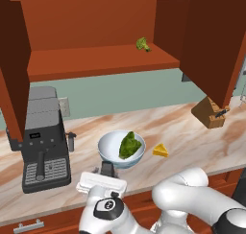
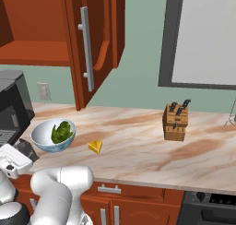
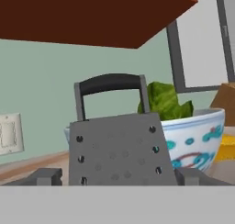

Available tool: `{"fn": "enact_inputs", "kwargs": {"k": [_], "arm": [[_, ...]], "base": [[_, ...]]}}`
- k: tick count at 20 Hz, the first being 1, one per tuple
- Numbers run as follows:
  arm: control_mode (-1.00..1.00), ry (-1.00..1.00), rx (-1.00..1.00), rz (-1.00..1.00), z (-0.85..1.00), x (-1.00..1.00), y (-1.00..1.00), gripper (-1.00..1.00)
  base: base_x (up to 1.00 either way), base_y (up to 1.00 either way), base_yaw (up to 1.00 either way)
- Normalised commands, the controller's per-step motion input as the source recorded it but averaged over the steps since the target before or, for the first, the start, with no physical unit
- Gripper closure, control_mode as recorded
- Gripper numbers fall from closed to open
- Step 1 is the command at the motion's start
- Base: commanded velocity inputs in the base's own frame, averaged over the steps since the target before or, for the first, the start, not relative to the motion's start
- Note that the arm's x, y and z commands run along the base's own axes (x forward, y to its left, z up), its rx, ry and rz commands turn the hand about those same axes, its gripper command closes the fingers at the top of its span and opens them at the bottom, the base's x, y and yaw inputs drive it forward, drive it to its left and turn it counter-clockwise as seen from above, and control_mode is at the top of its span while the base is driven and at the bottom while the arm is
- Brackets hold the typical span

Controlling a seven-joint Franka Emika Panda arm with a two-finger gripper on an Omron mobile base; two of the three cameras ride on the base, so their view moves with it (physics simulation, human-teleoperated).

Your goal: Pick the cheese from the fridge and the cheese grater from the cabinet and place them next to the salad bowl.

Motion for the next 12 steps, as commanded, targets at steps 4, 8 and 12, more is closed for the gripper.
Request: {"fn": "enact_inputs", "kwargs": {"k": [4, 8, 12], "arm": [[-1.00, 0.00, 0.04, -0.01, 0.11, 0.05, 0.00, -1.00], [-1.00, 0.00, 0.04, 0.00, 0.24, 0.00, 0.00, -1.00], [-1.00, 0.00, 0.03, 0.00, 0.54, 0.00, 0.00, -1.00]], "base": [[0.00, 0.00, 0.00], [0.00, 0.00, 0.00], [0.00, 0.00, 0.00]]}}
